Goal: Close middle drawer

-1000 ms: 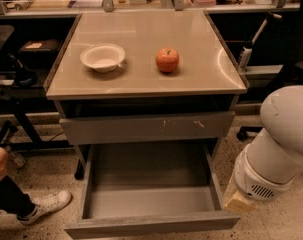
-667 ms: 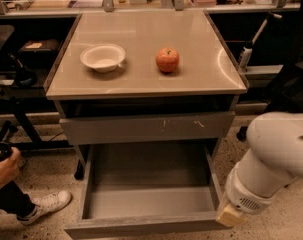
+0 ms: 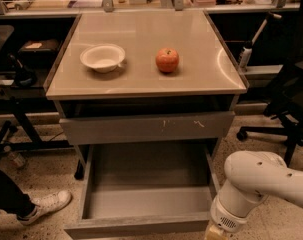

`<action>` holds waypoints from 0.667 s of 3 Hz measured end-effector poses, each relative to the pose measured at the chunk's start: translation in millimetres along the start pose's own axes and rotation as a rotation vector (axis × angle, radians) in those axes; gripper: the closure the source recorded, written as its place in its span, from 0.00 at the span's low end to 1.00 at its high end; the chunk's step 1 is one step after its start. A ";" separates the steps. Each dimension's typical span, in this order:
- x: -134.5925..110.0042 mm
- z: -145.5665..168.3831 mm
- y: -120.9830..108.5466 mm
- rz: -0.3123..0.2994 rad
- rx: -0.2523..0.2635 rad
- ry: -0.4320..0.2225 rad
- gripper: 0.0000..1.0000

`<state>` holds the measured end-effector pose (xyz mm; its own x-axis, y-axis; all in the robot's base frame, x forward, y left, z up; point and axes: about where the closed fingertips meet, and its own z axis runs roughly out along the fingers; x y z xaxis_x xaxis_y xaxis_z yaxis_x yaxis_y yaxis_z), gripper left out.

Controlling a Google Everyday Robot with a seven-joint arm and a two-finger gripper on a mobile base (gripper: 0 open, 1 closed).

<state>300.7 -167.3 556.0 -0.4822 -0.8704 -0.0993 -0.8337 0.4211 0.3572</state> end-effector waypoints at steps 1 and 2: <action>0.0 0.0 0.0 0.000 0.000 0.000 1.00; -6.8 28.8 -12.3 0.018 -0.035 -0.040 1.00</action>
Offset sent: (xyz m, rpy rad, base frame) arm 0.0210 0.0251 -0.0938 0.1448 0.0549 -0.0891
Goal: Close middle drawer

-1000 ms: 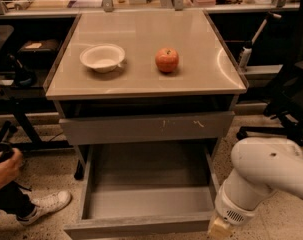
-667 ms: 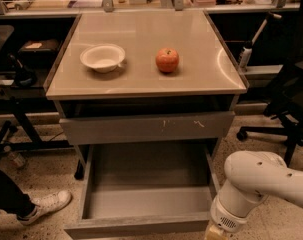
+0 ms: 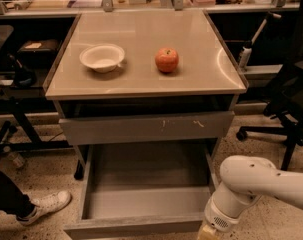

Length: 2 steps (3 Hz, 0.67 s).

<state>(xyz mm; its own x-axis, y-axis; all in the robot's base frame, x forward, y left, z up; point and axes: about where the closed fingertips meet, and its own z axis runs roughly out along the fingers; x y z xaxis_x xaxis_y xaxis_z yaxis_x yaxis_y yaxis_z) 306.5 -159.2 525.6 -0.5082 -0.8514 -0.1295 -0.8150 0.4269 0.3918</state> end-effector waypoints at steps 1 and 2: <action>-8.3 31.5 -22.2 0.032 -0.033 -0.069 1.00; -11.9 56.9 -39.0 0.069 -0.061 -0.122 1.00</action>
Offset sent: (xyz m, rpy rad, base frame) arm 0.0344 0.0138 -0.0986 0.1649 0.0303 -0.1667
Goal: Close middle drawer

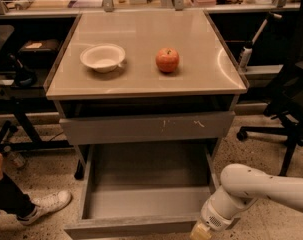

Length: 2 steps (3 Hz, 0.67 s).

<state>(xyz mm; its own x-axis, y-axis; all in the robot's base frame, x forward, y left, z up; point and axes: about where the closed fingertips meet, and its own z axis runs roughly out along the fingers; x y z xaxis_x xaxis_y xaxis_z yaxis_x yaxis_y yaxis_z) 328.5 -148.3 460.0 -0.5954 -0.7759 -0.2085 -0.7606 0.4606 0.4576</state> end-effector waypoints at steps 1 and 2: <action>-2.3 16.4 -10.4 0.017 -0.018 -0.025 1.00; -6.5 22.5 -17.8 0.018 -0.023 -0.036 1.00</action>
Offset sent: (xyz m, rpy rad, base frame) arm 0.0224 0.0082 -0.0336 0.0470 0.0010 -0.0359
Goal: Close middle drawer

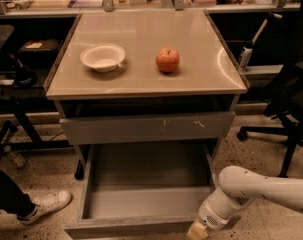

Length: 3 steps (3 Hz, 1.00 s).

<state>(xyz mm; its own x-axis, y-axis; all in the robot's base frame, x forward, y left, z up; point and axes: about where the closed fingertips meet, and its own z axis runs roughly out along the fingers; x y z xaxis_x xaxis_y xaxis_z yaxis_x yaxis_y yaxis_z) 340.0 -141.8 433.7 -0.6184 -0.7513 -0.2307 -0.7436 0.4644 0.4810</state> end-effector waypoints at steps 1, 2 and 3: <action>-0.1 0.2 -0.2 0.000 0.000 0.000 0.82; -0.1 0.3 -0.2 0.000 0.000 0.000 0.59; -0.1 0.3 -0.2 0.000 0.000 0.000 0.36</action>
Offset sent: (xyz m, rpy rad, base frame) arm 0.0002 0.0001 -0.0003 0.0005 0.0002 -0.0002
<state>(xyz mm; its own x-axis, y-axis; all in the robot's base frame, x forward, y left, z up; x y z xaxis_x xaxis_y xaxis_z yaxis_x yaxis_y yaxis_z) 340.2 -141.6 433.5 -0.6185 -0.7511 -0.2309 -0.7434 0.4643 0.4814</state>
